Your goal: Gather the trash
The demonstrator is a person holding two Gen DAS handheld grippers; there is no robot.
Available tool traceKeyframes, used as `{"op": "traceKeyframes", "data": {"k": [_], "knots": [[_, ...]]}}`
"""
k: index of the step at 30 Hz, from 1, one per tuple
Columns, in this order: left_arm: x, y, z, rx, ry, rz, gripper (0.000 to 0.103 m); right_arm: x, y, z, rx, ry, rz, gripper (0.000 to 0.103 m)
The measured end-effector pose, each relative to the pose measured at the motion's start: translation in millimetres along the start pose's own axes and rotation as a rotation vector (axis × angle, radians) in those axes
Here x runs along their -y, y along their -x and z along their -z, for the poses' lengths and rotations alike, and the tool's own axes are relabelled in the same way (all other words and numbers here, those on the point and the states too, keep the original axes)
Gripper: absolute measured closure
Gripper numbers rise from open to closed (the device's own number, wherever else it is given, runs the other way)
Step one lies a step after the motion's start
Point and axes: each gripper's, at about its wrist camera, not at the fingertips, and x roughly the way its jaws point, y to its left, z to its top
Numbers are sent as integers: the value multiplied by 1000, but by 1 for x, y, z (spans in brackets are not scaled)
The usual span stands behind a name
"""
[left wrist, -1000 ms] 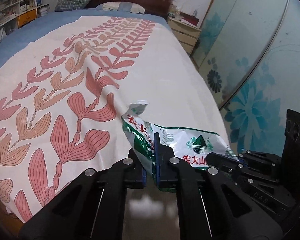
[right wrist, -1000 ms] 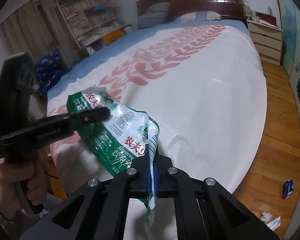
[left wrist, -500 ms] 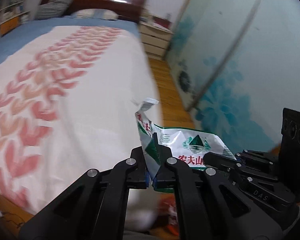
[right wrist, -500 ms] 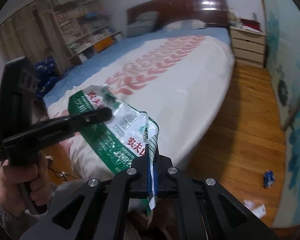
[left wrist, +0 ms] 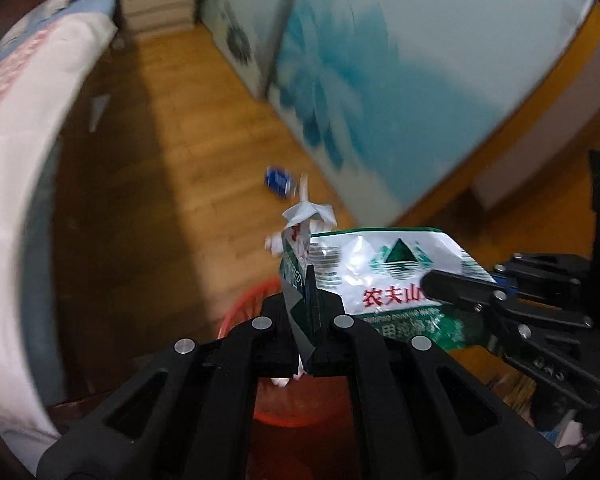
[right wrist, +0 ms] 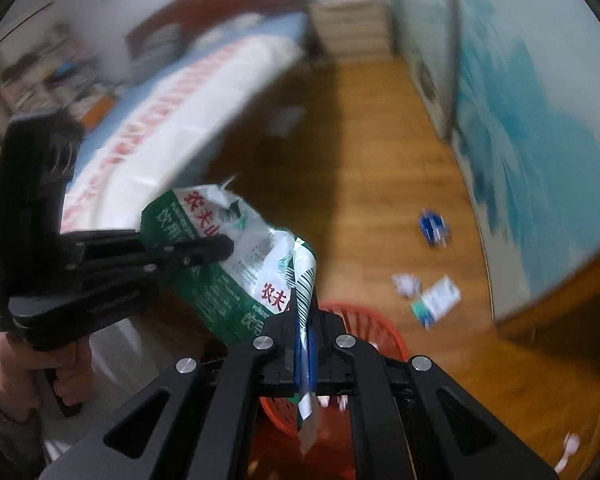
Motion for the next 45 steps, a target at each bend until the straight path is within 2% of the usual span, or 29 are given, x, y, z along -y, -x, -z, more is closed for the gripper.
{"op": "traceKeyframes", "data": {"k": [1, 3, 9, 15, 18, 19, 21, 22, 23, 24, 25, 31, 45], "knots": [[2, -23, -1, -73, -8, -11, 101, 9, -11, 7, -14, -16, -2, 99], [2, -50, -3, -150, -23, -20, 101, 29, -40, 28, -75, -73, 3, 99], [-2, -127, 18, -393, -40, -121, 101, 40, -91, 57, -149, -149, -23, 99], [7, -158, 39, -484, -66, -165, 101, 34, -122, 67, -206, -179, -15, 96], [7, -163, 41, -494, -48, -166, 101, 32, -129, 67, -209, -184, -12, 94], [8, -165, 42, -494, -45, -166, 101, 33, -131, 67, -208, -183, -8, 91], [4, -165, 43, -491, -42, -178, 96, 34, -130, 67, -197, -177, 7, 71], [2, -165, 42, -492, -38, -198, 89, 32, -128, 66, -182, -150, 44, 51], [1, -165, 42, -491, -35, -217, 61, 29, -127, 65, -169, -125, 77, 47], [-1, -163, 42, -479, -33, -240, 30, 26, -126, 64, -162, -105, 94, 47], [-3, -158, 41, -461, -26, -252, 26, 25, -125, 64, -163, -108, 90, 45], [-13, -153, 39, -444, 9, -254, 26, 21, -124, 60, -157, -104, 98, 36], [-25, -124, 26, -330, 116, -217, 26, 12, -105, 41, -107, -82, 105, 32]]}}
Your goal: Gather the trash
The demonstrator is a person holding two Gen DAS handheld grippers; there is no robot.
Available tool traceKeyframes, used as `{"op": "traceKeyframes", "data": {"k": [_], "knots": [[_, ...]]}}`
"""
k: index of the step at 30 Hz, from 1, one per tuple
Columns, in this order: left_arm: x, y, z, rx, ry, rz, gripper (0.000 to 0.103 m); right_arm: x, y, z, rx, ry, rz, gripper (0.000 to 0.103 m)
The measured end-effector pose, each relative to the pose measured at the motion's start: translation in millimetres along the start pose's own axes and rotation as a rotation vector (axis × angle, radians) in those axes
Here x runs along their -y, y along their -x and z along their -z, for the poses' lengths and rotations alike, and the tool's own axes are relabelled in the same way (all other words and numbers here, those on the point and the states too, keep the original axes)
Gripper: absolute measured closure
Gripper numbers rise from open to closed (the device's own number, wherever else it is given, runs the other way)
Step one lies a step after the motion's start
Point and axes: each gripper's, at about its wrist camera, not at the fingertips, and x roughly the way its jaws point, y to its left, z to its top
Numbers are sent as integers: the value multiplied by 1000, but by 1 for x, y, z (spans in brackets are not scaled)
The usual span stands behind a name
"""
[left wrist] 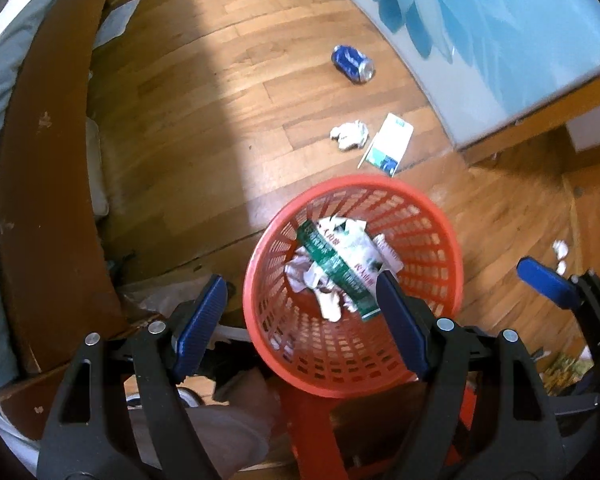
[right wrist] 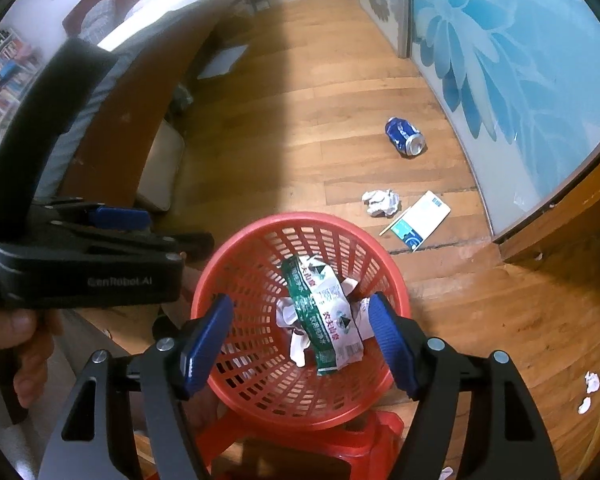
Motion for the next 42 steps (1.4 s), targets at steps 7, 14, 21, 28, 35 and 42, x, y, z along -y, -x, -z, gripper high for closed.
{"op": "traceKeyframes", "data": {"k": [7, 14, 21, 28, 35, 42], "knots": [[-48, 85, -3, 291, 107, -50, 26, -45, 55, -35, 220, 142, 111, 30], [-162, 226, 55, 738, 276, -100, 20, -120, 109, -106, 408, 169, 32, 8], [-289, 283, 145, 924, 465, -125, 14, -235, 140, -146, 507, 257, -108, 7], [-352, 271, 196, 1010, 518, -221, 10, -342, 121, -139, 543, 289, -171, 7], [-379, 263, 199, 955, 557, -195, 7, -419, 90, -80, 541, 337, -156, 7], [-373, 269, 214, 963, 553, -200, 7, -420, 90, -74, 551, 314, -167, 7]]}}
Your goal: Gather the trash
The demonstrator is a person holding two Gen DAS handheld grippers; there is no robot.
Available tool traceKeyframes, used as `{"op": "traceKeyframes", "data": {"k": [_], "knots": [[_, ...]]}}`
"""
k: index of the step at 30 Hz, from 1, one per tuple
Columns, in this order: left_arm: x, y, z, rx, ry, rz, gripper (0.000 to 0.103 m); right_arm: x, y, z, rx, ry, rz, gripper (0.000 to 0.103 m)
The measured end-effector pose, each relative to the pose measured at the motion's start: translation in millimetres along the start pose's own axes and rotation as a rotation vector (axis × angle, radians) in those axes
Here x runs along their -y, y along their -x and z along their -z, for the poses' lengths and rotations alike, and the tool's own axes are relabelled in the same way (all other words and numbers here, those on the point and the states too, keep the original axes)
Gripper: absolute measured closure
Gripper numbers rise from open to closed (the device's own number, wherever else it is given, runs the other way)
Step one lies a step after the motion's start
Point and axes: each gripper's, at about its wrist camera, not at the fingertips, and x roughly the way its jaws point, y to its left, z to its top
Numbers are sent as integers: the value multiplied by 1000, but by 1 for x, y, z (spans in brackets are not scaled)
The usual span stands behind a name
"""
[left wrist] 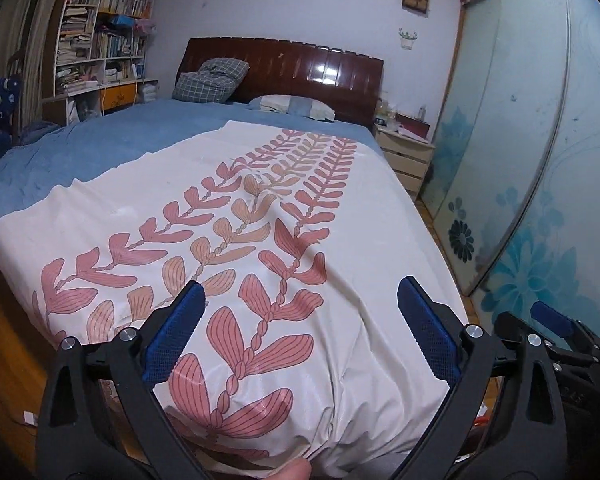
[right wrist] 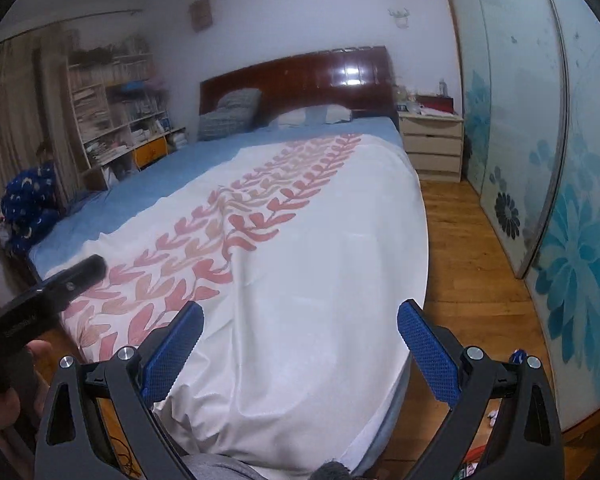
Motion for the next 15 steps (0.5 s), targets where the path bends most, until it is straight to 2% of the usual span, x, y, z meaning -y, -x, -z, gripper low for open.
{"op": "traceKeyframes", "data": {"k": [4, 7, 10, 15], "knots": [[-3, 1, 3, -2, 8, -4, 7, 9, 13, 0, 47, -2, 10, 7], [-4, 7, 6, -9, 18, -28, 7, 12, 35, 3, 71, 7, -21, 7], [-7, 22, 12, -14, 55, -29, 7, 6, 59, 12, 75, 61, -49, 7], [-9, 34, 12, 5, 79, -43, 7, -6, 66, 17, 85, 126, -45, 7]]}}
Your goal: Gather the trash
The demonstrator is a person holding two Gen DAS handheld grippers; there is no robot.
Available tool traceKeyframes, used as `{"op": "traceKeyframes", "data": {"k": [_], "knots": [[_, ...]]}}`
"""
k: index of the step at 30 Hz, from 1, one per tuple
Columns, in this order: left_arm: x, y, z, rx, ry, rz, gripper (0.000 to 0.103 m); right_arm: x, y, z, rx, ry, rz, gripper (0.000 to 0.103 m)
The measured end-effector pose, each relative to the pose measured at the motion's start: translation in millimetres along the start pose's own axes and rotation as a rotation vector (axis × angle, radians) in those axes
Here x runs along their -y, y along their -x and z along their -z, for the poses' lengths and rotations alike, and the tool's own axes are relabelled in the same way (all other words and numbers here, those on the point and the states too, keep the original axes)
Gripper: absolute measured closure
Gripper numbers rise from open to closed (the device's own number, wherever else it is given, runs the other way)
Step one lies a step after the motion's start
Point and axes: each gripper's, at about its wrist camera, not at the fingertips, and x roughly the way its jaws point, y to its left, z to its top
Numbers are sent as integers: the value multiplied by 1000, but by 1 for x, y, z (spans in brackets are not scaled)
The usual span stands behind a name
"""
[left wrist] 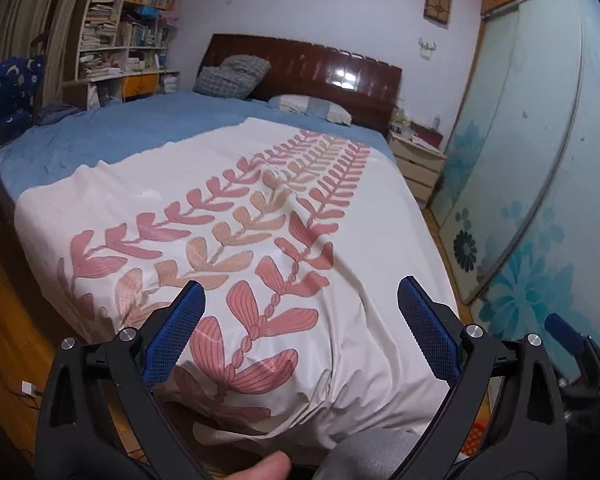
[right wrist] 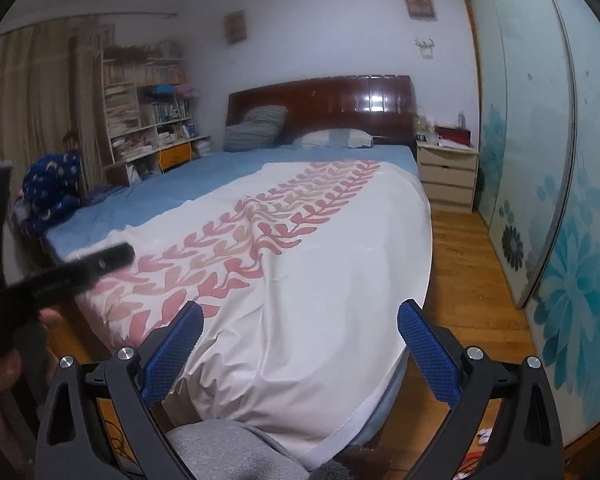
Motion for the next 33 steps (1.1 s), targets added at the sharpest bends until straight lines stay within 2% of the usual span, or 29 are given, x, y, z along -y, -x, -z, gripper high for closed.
{"op": "traceKeyframes", "data": {"k": [4, 8, 14, 17, 23, 33], "knots": [[4, -1, 0, 8, -17, -50, 7, -2, -1, 0, -10, 6, 0, 7], [8, 3, 1, 25, -50, -45, 6, -1, -2, -2, -14, 7, 0, 7], [7, 16, 6, 33, -18, -21, 6, 0, 0, -3, -12, 0, -3, 7], [7, 12, 7, 23, -31, -46, 6, 2, -3, -2, -22, -12, -3, 7], [8, 4, 8, 11, -62, -40, 6, 6, -10, -1, -46, -38, 1, 7], [8, -3, 7, -15, -36, -25, 6, 3, -13, 0, -56, -31, -2, 7]]}}
